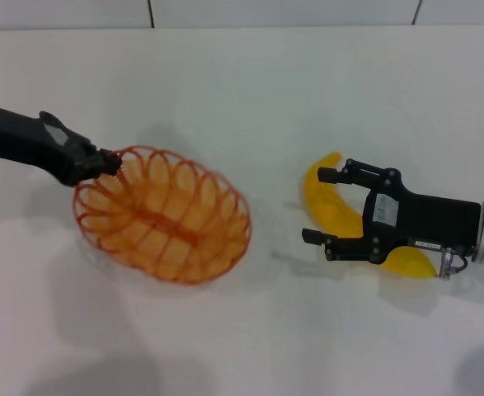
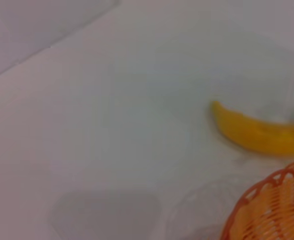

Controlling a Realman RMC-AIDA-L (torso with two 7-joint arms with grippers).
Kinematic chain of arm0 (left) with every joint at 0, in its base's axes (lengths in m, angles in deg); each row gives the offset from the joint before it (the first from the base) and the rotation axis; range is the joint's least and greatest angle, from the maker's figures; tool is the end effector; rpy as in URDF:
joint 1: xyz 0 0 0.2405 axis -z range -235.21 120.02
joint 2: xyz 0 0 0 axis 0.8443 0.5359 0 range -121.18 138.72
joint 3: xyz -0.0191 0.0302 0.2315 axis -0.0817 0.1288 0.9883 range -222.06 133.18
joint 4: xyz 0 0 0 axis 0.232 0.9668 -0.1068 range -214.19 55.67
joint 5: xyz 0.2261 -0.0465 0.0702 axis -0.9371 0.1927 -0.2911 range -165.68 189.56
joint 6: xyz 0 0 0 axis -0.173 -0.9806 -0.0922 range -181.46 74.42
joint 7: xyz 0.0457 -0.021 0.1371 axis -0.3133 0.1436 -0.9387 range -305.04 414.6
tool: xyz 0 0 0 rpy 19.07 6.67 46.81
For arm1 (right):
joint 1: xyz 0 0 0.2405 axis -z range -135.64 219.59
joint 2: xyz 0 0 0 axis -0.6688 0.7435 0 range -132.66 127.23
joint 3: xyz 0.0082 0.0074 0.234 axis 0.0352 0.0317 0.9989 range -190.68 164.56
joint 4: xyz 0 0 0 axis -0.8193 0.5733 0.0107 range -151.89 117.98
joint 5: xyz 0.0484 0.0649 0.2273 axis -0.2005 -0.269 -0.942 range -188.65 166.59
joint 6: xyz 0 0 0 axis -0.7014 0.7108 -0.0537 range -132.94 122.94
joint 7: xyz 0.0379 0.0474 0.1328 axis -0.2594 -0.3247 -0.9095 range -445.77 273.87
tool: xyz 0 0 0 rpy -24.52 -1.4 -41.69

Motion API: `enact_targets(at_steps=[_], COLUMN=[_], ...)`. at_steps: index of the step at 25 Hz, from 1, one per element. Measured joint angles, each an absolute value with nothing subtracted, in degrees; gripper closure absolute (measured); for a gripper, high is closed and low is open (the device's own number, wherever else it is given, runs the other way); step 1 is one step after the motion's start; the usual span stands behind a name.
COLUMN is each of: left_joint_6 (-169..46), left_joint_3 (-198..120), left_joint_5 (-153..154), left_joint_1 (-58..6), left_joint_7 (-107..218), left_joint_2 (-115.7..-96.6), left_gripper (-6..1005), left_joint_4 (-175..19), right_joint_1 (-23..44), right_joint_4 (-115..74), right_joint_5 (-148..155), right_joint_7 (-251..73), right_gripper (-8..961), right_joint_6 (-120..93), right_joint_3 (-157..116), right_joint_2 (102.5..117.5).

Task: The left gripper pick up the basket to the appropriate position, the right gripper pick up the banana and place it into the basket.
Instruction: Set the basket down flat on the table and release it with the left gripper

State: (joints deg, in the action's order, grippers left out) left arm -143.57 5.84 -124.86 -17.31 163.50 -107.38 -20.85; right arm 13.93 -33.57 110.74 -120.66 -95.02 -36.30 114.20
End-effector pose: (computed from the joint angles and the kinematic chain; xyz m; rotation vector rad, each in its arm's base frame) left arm -0.1994 0.4039 0.0585 -2.8047 -0.6487 0.0217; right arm 0.3096 0.2921 -0.0276 -2.6265 0.0901 0.7206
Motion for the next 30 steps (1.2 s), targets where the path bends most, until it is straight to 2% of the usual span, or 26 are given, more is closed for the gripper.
enact_targets(at_steps=[6, 11, 30], left_joint_6=[-132.27, -125.70, -121.62], left_joint_3=[5.93, 6.09, 6.43], left_joint_5=[-124.64, -123.85, -122.85], left_joint_1=[-15.58, -13.52, -12.90], left_joint_7=[173.18, 175.32, 178.93], left_joint_2=[-107.53, -107.49, -107.05], left_gripper=[903, 944, 952], left_joint_4=[-31.83, -37.24, -41.76], right_joint_1=[13.26, 13.15, 12.97], right_joint_4=[-33.57, -33.57, -33.57], right_joint_5=[110.55, 110.37, 110.16], right_joint_7=[-120.66, -120.67, -120.66], right_gripper=[164, 168, 182], right_joint_6=[-95.00, -95.00, -95.00], right_joint_3=[-36.42, -36.27, -36.00], right_joint_2=[114.40, 114.46, 114.44])
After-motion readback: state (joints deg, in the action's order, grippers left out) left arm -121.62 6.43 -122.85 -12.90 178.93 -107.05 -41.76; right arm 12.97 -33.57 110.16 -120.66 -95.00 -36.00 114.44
